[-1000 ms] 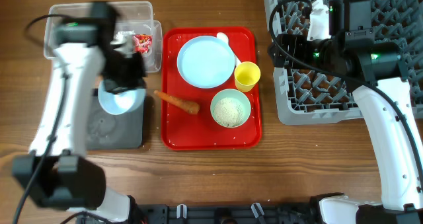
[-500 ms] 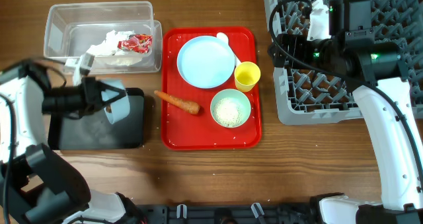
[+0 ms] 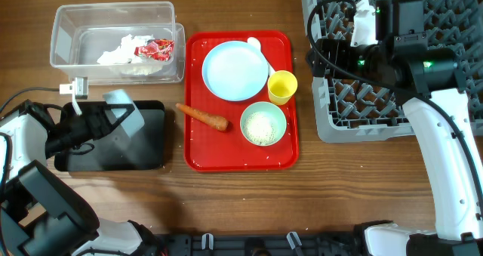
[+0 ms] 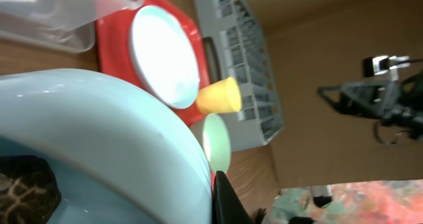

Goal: Sort waste into correct bins and load items into the dishwasher rack
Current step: 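Tip the blue bowl over the black tray to dump the scraps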

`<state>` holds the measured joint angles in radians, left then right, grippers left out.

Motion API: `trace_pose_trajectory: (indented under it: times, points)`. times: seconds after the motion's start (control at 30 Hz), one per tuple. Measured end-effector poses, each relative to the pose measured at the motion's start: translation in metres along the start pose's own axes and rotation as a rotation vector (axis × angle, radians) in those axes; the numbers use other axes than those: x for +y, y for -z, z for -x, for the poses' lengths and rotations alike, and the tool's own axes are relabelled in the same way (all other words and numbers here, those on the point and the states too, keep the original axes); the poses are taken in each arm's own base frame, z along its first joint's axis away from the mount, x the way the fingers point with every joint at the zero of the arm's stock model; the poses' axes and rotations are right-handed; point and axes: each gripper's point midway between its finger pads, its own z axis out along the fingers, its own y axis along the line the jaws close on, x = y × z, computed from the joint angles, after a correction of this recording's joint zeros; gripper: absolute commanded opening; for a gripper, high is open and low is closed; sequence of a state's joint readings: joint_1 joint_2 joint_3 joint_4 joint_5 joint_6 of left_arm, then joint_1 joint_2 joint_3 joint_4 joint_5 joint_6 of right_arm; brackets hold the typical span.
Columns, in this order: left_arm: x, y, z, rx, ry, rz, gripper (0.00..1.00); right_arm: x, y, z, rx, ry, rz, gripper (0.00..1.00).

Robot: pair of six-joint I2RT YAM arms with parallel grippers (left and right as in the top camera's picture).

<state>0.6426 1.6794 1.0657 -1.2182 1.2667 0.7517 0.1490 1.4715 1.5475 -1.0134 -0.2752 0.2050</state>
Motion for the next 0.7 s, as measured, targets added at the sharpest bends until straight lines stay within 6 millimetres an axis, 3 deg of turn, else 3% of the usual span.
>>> trace_pose_trajectory:
  times: [0.37, 0.7]
  points:
    - [-0.028, 0.002, 0.007, -0.073, 0.131, -0.136, 0.04, -0.003, 0.000, 0.000, 0.001, -0.001, -0.016, 1.00]
    - [-0.023, 0.002, 0.011, -0.080, 0.077, -0.123, 0.04, -0.006, 0.000, 0.000, -0.003, -0.001, -0.034, 1.00]
